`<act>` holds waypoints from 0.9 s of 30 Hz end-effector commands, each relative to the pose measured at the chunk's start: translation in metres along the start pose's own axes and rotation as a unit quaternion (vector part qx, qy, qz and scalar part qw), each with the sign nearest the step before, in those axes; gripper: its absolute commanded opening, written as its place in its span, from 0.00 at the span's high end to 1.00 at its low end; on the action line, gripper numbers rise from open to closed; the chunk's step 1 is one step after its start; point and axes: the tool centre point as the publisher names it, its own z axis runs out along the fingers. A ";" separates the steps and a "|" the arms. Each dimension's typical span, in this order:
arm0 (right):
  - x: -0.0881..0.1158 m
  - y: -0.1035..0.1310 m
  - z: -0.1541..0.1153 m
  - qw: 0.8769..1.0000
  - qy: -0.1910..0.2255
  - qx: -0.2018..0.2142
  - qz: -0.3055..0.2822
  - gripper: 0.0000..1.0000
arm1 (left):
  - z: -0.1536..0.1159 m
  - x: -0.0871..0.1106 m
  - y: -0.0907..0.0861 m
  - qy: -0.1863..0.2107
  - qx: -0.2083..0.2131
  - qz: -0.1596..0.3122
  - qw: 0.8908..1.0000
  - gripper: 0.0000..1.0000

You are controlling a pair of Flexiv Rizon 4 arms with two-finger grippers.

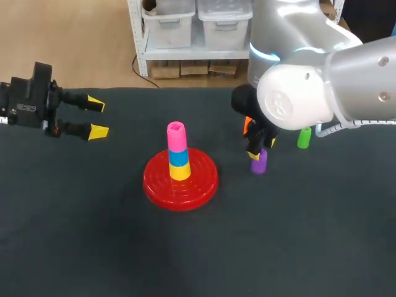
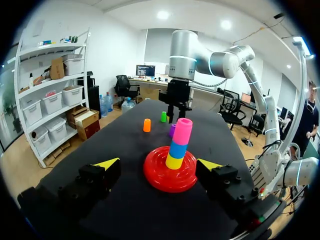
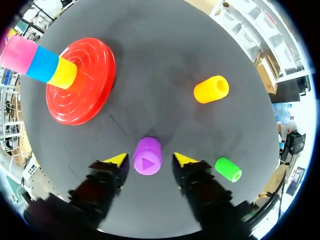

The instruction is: Pick up and stack the cylinders on the red base in this order: pink,purple,orange,green

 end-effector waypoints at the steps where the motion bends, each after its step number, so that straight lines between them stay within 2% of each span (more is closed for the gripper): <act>1: 0.000 0.002 -0.001 1.000 -0.002 0.003 0.001 1.00 | 0.000 0.001 0.001 -0.001 0.002 0.001 1.000 0.00; 10: 0.003 0.006 -0.002 1.000 -0.002 0.001 -0.001 1.00 | 0.000 0.001 0.001 -0.001 0.002 0.001 1.000 0.00; 17: 0.000 0.005 -0.014 1.000 -0.009 0.008 -0.003 1.00 | 0.000 0.001 0.001 -0.001 0.002 0.001 1.000 0.00; 21: -0.006 0.004 -0.036 0.999 -0.020 0.020 -0.020 1.00 | 0.000 0.001 0.001 -0.001 0.002 0.001 1.000 0.00; 27: -0.034 0.015 -0.095 0.993 -0.050 0.052 -0.090 1.00 | 0.000 0.001 0.001 -0.001 0.002 0.001 1.000 0.00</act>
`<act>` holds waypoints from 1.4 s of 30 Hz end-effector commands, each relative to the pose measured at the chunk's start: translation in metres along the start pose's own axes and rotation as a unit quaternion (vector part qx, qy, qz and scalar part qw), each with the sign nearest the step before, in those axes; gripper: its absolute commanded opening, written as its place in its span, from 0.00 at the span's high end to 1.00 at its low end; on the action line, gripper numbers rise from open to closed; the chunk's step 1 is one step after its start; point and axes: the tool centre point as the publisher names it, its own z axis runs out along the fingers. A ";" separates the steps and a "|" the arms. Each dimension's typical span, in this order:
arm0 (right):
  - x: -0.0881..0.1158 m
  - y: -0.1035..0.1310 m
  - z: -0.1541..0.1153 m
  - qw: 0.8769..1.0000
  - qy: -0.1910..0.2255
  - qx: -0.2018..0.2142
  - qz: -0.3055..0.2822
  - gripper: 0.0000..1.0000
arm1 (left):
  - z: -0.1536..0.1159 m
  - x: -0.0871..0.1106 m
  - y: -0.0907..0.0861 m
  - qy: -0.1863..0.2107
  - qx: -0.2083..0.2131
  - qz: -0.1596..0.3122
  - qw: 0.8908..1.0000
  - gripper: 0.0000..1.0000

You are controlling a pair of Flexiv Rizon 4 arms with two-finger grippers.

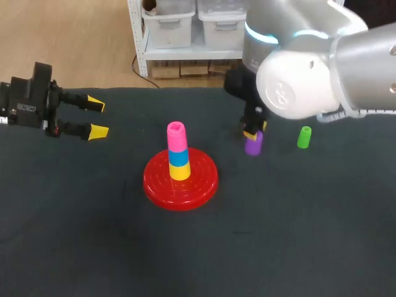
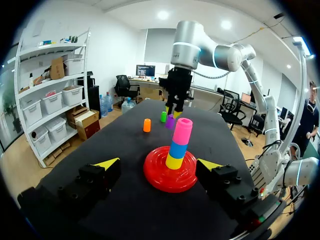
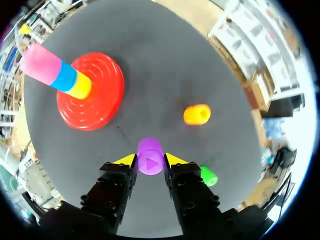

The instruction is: Pick up and stack the cylinders on the red base in this order: pink,purple,orange,green

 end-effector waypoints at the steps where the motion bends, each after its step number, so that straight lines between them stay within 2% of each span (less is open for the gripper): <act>1: -0.018 0.012 -0.048 0.999 -0.015 0.015 -0.043 1.00 | 0.000 0.001 0.001 -0.001 0.002 0.001 1.000 0.00; 5: -0.049 0.028 -0.083 0.992 -0.033 0.011 -0.121 1.00 | 0.000 0.001 0.001 -0.001 0.002 0.001 1.000 0.00; 8: -0.069 0.044 -0.100 0.983 -0.033 0.010 -0.181 1.00 | 0.000 0.001 0.001 -0.001 0.002 0.001 1.000 0.00; 14: -0.094 0.071 -0.125 0.966 -0.045 0.004 -0.254 1.00 | 0.000 0.001 0.001 -0.001 0.002 0.001 1.000 0.00; 20: -0.102 0.092 -0.136 0.949 -0.033 -0.010 -0.314 1.00 | 0.000 0.001 0.001 -0.001 0.002 0.001 1.000 0.00; 28: -0.099 0.114 -0.136 0.932 -0.008 -0.031 -0.362 1.00 | 0.000 0.001 0.001 -0.001 0.002 0.001 1.000 0.00; 38: -0.103 0.130 -0.125 0.922 0.010 -0.046 -0.384 1.00 | 0.000 0.001 0.001 -0.001 0.002 0.001 1.000 0.00; 42: -0.106 0.128 -0.119 0.924 0.011 -0.048 -0.378 1.00 | 0.000 0.001 0.001 -0.001 0.002 0.001 1.000 0.00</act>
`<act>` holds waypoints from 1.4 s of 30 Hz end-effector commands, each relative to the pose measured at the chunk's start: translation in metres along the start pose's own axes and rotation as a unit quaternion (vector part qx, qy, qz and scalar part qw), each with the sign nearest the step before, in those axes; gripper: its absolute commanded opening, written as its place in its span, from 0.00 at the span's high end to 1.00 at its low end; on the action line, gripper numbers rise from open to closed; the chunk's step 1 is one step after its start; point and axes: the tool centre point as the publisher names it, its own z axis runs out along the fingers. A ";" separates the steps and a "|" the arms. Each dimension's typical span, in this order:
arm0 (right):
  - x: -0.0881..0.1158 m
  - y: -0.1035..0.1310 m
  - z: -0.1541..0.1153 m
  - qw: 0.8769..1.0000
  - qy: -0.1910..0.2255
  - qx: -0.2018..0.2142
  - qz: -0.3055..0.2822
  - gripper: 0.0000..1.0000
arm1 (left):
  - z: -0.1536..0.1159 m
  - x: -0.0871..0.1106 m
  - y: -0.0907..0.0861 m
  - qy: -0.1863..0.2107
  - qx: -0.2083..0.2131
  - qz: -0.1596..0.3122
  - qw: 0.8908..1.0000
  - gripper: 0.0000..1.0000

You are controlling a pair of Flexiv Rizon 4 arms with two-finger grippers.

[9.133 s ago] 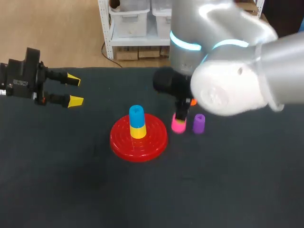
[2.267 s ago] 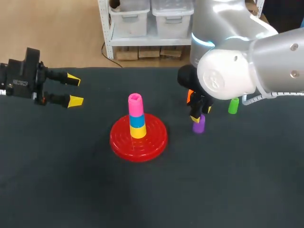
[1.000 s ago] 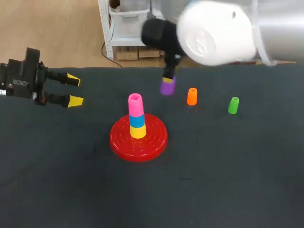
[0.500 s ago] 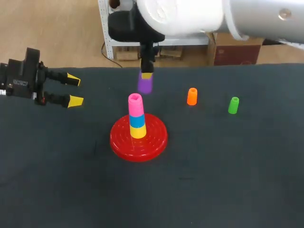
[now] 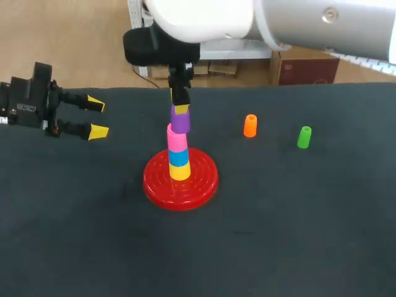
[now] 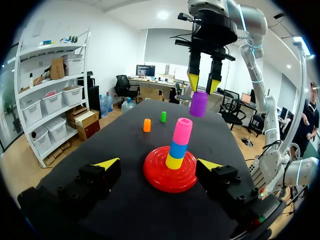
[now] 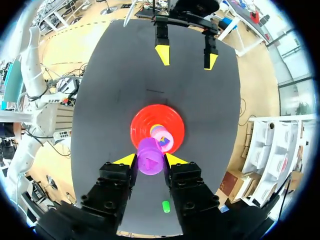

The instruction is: Pick up and stack the cylinders on the red base in this order: pink,purple,orange,green

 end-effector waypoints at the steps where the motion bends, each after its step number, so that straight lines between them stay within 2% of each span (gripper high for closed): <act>1: -0.003 -0.011 0.006 1.000 0.006 -0.002 0.005 1.00 | 0.000 0.001 0.001 -0.001 0.002 0.001 1.000 0.00; 26: -0.004 -0.027 0.019 1.000 0.015 -0.009 0.001 1.00 | 0.000 0.001 0.001 -0.001 0.002 0.001 1.000 0.00; 36: -0.003 -0.027 0.021 1.000 0.017 -0.012 -0.002 1.00 | 0.000 0.001 0.001 -0.001 0.002 0.001 1.000 0.00; 42: -0.003 -0.025 0.031 1.000 0.022 -0.022 -0.001 1.00 | 0.000 0.001 0.001 -0.001 0.002 0.001 1.000 0.00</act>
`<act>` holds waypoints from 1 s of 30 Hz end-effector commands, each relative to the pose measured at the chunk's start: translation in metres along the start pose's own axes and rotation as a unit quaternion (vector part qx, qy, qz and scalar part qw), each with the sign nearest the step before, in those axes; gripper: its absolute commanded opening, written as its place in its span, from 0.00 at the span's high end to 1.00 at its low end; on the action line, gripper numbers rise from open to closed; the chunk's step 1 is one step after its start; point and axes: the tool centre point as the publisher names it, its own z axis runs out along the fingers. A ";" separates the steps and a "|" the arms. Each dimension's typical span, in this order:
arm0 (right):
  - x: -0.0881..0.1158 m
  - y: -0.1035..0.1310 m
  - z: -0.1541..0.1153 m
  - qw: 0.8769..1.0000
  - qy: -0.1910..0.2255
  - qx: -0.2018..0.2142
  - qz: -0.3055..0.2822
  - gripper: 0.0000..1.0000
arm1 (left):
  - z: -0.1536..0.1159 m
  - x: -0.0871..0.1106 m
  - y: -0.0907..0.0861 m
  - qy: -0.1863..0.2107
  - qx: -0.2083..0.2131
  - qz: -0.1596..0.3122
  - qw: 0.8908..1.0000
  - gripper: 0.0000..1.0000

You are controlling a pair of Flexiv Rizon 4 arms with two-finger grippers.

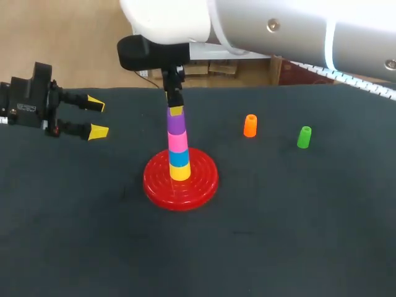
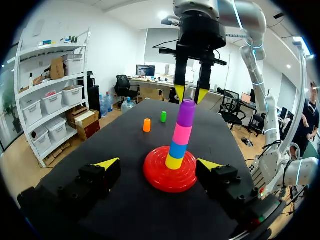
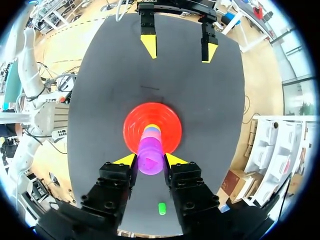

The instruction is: Pick up and stack the cylinders on the red base in this order: pink,purple,orange,green

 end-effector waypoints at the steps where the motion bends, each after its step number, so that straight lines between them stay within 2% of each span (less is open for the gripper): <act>1: -0.001 -0.002 0.010 1.000 0.002 -0.005 0.001 1.00 | 0.000 0.001 0.001 -0.001 0.002 0.001 1.000 0.00; 10: -0.001 -0.004 0.015 1.000 0.001 -0.008 0.012 1.00 | 0.000 0.001 0.001 -0.001 0.002 0.001 1.000 0.00; 11: -0.001 -0.004 0.012 1.000 -0.006 -0.008 0.013 0.95 | 0.000 0.001 0.001 -0.001 0.002 0.001 1.000 0.00; 12: 0.000 -0.004 0.007 1.000 -0.016 -0.007 0.018 0.77 | 0.000 0.001 0.001 -0.001 0.002 0.001 1.000 0.00; 13: 0.000 -0.003 0.001 1.000 -0.022 -0.002 0.022 0.00 | 0.000 0.001 0.001 -0.001 0.002 0.001 1.000 0.00; 18: 0.010 -0.003 -0.027 0.996 -0.069 0.016 0.048 0.00 | 0.000 0.001 0.001 -0.001 0.002 0.001 1.000 0.00; 22: 0.028 -0.009 -0.041 0.992 -0.085 0.033 0.090 0.00 | 0.000 0.001 0.001 -0.001 0.002 0.001 1.000 0.00; 25: 0.055 -0.023 -0.036 0.985 -0.086 0.045 0.145 0.00 | 0.000 0.001 0.001 -0.001 0.002 0.001 1.000 0.00; 30: 0.114 -0.045 -0.011 0.965 -0.080 0.048 0.246 0.00 | 0.000 0.001 0.001 -0.001 0.002 0.001 1.000 0.00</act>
